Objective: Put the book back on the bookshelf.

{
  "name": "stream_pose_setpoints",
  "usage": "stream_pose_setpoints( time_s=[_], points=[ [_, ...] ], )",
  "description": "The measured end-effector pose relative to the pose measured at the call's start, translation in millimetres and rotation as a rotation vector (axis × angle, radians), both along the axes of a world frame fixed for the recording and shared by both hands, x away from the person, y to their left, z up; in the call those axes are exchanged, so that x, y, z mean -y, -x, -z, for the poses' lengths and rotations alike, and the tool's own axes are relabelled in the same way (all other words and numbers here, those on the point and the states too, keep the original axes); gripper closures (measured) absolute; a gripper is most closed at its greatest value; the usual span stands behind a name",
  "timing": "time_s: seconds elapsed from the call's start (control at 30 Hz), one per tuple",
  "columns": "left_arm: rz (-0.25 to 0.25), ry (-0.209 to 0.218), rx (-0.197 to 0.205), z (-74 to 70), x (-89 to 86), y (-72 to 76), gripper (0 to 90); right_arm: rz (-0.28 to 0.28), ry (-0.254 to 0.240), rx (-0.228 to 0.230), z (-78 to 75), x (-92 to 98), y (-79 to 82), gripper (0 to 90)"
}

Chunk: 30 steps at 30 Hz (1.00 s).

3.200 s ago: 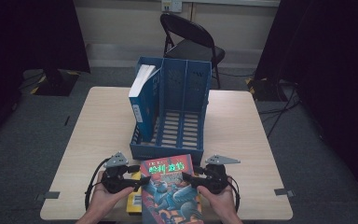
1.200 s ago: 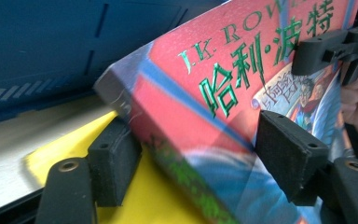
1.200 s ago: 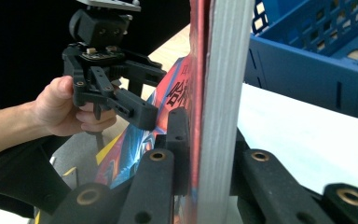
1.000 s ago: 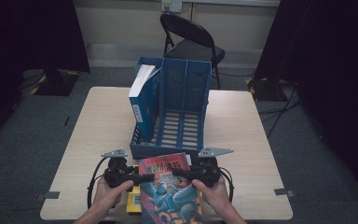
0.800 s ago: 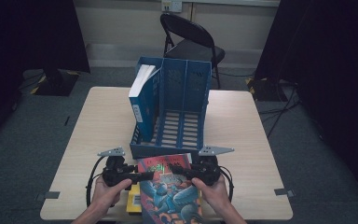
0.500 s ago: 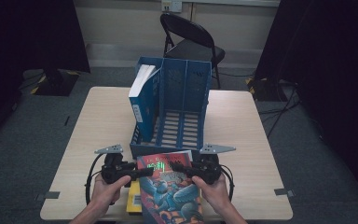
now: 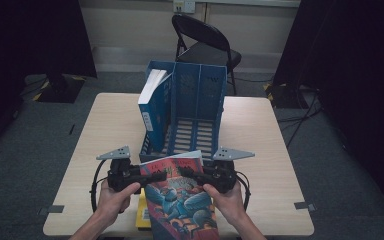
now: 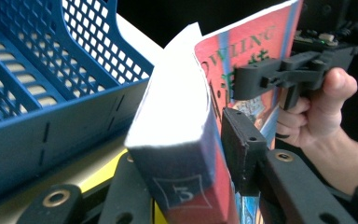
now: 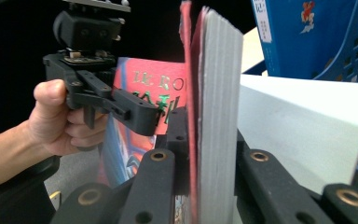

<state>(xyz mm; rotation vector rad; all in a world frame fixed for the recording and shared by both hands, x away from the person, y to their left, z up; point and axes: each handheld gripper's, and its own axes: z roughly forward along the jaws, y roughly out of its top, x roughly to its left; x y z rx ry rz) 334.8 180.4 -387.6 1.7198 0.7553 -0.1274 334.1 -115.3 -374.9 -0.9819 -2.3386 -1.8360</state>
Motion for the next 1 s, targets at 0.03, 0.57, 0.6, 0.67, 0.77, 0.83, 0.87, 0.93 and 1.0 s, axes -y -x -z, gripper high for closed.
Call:
stream_pose_setpoints(
  time_s=[0.03, 0.57, 0.6, 0.67, 0.77, 0.83, 0.87, 0.93, 1.0],
  points=[
    [0.000, -0.003, 0.003, -3.4, -0.4, 0.0, 66.8, 0.001, -0.004, 0.003, -1.8, -0.3, -0.1, 79.8],
    [-0.035, 0.051, 0.189, -71.3, -6.6, 2.2, 73.7, 0.022, -0.101, 0.167, -51.6, -4.3, 3.5, 79.5],
    [-0.041, 0.044, 0.218, -74.9, -6.7, 3.9, 73.3, 0.024, -0.102, 0.190, -54.1, -5.0, 3.9, 79.5],
    [-0.041, 0.030, 0.263, -77.7, -7.1, 8.3, 72.9, 0.023, -0.102, 0.224, -57.2, -6.5, 5.1, 79.2],
    [-0.020, 0.032, 0.298, -73.2, -9.1, 15.6, 72.5, -0.003, -0.106, 0.246, -53.4, -6.4, 8.4, 78.6],
    [-0.009, 0.056, 0.303, -71.1, -8.6, 19.0, 71.5, -0.020, -0.119, 0.259, -50.9, -4.8, 12.4, 78.1],
    [-0.009, 0.056, 0.303, -71.1, -8.6, 19.0, 70.7, -0.022, -0.119, 0.261, -50.9, -3.9, 14.8, 77.8],
    [-0.021, 0.058, 0.321, -68.8, -2.0, 22.2, 70.2, -0.030, -0.111, 0.267, -51.2, -2.5, 18.6, 76.9],
    [-0.011, 0.041, 0.336, -69.8, 1.3, 24.2, 70.5, -0.019, -0.104, 0.258, -50.7, -0.5, 21.0, 73.4]
  ],
)
